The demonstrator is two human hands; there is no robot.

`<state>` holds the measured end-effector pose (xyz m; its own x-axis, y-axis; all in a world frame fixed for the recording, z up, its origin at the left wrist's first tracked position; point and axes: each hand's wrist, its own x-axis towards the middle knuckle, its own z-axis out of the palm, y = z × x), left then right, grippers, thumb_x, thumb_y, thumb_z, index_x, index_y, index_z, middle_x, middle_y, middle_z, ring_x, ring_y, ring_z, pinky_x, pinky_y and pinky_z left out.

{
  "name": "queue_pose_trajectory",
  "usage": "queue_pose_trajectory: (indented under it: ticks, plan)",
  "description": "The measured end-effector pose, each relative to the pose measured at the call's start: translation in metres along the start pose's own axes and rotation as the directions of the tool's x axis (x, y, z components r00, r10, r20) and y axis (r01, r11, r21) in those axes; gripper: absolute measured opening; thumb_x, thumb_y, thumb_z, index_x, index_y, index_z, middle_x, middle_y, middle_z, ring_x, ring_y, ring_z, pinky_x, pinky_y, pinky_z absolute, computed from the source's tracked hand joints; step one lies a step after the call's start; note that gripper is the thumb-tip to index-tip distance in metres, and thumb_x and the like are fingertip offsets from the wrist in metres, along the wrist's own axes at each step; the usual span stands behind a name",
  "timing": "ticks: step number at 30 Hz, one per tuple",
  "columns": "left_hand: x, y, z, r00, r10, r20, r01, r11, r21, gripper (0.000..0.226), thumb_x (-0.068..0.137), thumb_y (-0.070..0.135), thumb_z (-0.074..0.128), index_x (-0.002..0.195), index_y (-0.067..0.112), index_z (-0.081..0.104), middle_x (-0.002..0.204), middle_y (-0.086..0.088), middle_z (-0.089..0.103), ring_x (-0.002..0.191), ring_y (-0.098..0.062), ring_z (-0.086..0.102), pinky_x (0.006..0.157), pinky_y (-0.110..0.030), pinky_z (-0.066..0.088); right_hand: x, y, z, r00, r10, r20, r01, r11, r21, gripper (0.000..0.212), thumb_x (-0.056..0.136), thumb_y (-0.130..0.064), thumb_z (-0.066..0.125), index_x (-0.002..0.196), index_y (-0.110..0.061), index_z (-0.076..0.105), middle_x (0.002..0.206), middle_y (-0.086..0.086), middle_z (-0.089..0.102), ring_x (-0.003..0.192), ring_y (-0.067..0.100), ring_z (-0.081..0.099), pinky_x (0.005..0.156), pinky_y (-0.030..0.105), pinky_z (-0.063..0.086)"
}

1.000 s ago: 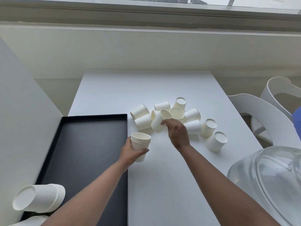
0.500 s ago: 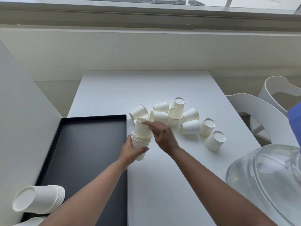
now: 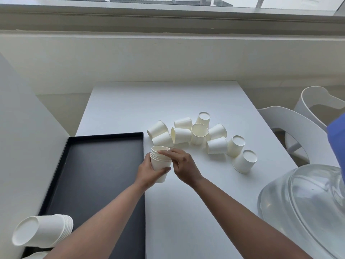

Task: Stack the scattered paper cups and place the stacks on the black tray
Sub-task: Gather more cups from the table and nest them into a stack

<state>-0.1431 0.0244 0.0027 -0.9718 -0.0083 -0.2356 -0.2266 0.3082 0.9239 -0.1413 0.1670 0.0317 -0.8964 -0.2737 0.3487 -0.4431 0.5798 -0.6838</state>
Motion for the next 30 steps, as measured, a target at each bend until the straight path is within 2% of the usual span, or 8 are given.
queue_pose_trajectory:
  ticks: [3, 6, 10, 13, 15, 22, 26, 30]
  plan:
    - [0.0, 0.0, 0.003, 1.0, -0.018, 0.012, 0.018, 1.0, -0.02, 0.058, 0.069, 0.019, 0.081, 0.117, 0.022, 0.048, 0.106, 0.001, 0.06, 0.095, -0.019, 0.057, 0.063, -0.021, 0.046, -0.003, 0.005, -0.002, 0.998, 0.016, -0.064, -0.016, 1.0, 0.006, 0.041, 0.085, 0.011, 0.044, 0.115, -0.008, 0.065, 0.105, 0.013, 0.069, 0.097, 0.03, 0.061, 0.084, 0.031, 0.048]
    - [0.002, 0.001, 0.003, 1.0, -0.027, 0.015, 0.027, 0.999, -0.025, 0.058, 0.068, 0.018, 0.082, 0.115, 0.021, 0.049, 0.107, 0.001, 0.06, 0.095, -0.018, 0.057, 0.062, -0.019, 0.045, 0.0, 0.017, -0.009, 0.936, 0.159, -0.314, -0.146, 0.987, 0.063, 0.032, 0.084, 0.011, 0.052, 0.108, -0.004, 0.067, 0.099, 0.012, 0.071, 0.094, 0.027, 0.064, 0.084, 0.023, 0.045]
    - [0.003, -0.001, 0.003, 0.999, -0.041, 0.031, 0.041, 0.999, -0.011, 0.056, 0.068, 0.018, 0.082, 0.111, 0.023, 0.048, 0.106, 0.002, 0.059, 0.097, -0.019, 0.057, 0.071, -0.027, 0.047, 0.008, 0.055, -0.031, 0.669, 0.551, -0.498, -0.521, 0.826, 0.214, 0.027, 0.085, 0.007, 0.05, 0.105, -0.002, 0.066, 0.104, 0.016, 0.069, 0.099, 0.031, 0.063, 0.088, 0.033, 0.045]
    - [0.002, -0.004, 0.001, 0.998, -0.055, 0.032, 0.056, 0.998, -0.016, 0.056, 0.068, 0.019, 0.082, 0.112, 0.024, 0.048, 0.106, 0.003, 0.06, 0.096, -0.018, 0.057, 0.072, -0.028, 0.047, 0.01, 0.091, -0.054, 0.47, 0.775, -0.422, -0.765, 0.596, 0.243, 0.031, 0.089, -0.005, 0.05, 0.119, -0.007, 0.057, 0.121, 0.015, 0.06, 0.113, 0.03, 0.055, 0.094, 0.034, 0.041]
    - [0.003, -0.005, 0.0, 0.998, -0.061, 0.027, 0.061, 0.998, -0.01, 0.057, 0.067, 0.02, 0.083, 0.112, 0.024, 0.048, 0.103, 0.005, 0.059, 0.095, -0.017, 0.057, 0.068, -0.024, 0.046, 0.011, 0.107, -0.068, 0.401, 0.839, -0.367, -0.832, 0.501, 0.238, 0.039, 0.09, -0.011, 0.052, 0.128, -0.008, 0.048, 0.134, 0.015, 0.049, 0.12, 0.03, 0.049, 0.099, 0.035, 0.038]
    - [0.006, -0.01, -0.003, 0.996, -0.089, 0.003, 0.089, 0.996, -0.02, 0.056, 0.066, 0.02, 0.083, 0.109, 0.026, 0.047, 0.098, 0.01, 0.058, 0.093, -0.015, 0.056, 0.064, -0.02, 0.044, 0.017, 0.128, -0.083, 0.398, 0.883, -0.249, -0.886, 0.44, 0.146, 0.061, 0.087, -0.018, 0.061, 0.139, -0.009, 0.03, 0.144, 0.014, 0.039, 0.125, 0.033, 0.046, 0.103, 0.041, 0.04]
    - [0.008, -0.011, -0.003, 0.995, -0.1, -0.002, 0.099, 0.994, -0.034, 0.055, 0.066, 0.019, 0.083, 0.108, 0.024, 0.048, 0.099, 0.008, 0.059, 0.093, -0.016, 0.057, 0.063, -0.018, 0.045, 0.023, 0.125, -0.081, 0.351, 0.92, -0.172, -0.89, 0.385, 0.243, 0.062, 0.084, -0.015, 0.062, 0.138, -0.011, 0.031, 0.134, 0.016, 0.048, 0.108, 0.035, 0.059, 0.092, 0.048, 0.05]
    - [0.009, -0.013, -0.004, 0.994, -0.112, -0.002, 0.112, 0.993, -0.044, 0.058, 0.066, 0.02, 0.083, 0.111, 0.023, 0.047, 0.103, 0.005, 0.059, 0.095, -0.016, 0.056, 0.065, -0.021, 0.045, 0.022, 0.123, -0.075, 0.314, 0.927, -0.204, -0.915, 0.353, 0.196, 0.052, 0.09, -0.015, 0.053, 0.137, -0.011, 0.031, 0.131, 0.018, 0.052, 0.113, 0.034, 0.057, 0.094, 0.043, 0.048]
